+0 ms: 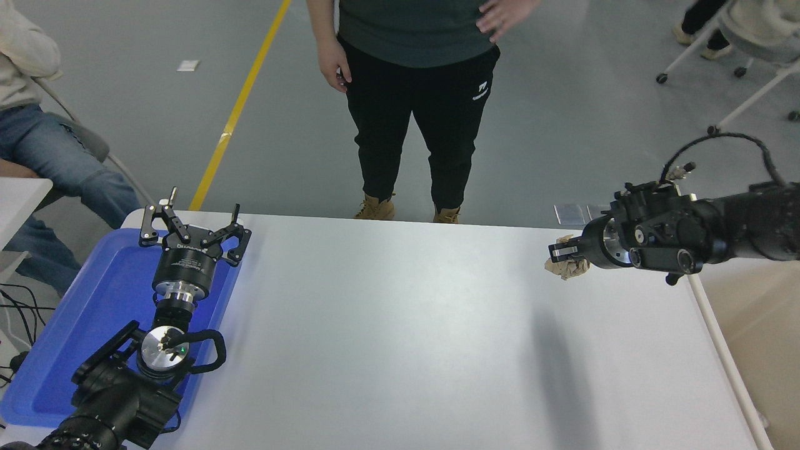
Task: Pick up paper ball place in dustbin
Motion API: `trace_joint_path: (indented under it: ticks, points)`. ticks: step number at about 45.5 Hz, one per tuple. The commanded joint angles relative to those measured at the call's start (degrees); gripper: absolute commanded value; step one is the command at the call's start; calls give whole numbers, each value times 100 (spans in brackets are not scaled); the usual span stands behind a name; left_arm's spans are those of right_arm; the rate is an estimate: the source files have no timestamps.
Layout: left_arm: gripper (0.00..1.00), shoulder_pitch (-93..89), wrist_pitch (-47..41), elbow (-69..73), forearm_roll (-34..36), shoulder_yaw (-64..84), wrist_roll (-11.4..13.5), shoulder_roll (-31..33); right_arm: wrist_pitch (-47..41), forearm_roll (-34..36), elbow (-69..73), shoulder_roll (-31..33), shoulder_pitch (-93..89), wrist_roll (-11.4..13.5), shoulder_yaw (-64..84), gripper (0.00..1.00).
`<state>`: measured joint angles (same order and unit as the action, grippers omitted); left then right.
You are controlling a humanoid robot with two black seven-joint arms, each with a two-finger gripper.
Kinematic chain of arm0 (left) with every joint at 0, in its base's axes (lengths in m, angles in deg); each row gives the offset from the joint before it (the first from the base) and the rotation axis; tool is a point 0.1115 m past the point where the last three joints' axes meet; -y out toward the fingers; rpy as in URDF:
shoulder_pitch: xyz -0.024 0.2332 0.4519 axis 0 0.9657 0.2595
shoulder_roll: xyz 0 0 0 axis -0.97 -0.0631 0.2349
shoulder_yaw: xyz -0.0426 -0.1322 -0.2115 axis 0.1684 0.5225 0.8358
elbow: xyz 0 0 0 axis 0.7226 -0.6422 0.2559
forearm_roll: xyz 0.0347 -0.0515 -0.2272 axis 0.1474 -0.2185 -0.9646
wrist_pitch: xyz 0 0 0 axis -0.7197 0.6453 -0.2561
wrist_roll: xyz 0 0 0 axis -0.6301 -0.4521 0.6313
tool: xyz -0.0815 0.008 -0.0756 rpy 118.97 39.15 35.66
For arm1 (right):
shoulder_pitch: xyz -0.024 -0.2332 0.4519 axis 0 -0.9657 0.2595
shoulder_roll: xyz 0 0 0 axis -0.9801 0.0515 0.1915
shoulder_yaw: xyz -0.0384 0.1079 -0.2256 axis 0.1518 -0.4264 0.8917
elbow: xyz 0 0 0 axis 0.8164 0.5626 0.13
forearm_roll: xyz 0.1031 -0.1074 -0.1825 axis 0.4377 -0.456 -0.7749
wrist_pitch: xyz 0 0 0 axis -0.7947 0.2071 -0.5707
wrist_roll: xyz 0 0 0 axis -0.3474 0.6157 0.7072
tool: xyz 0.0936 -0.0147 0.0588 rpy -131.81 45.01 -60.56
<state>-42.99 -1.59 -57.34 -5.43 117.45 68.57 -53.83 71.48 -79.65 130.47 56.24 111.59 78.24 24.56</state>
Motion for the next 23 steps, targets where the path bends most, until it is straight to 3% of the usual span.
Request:
trace_joint_path:
  ticks: [1, 23]
  points:
    - [100, 0, 1, 0, 0, 0, -1, 0, -624, -43, 1210, 295, 1673, -11, 420, 0]
    - [100, 0, 1, 0, 0, 0, -1, 0, -1872, -35, 1808, 690, 3194, -2, 613, 0]
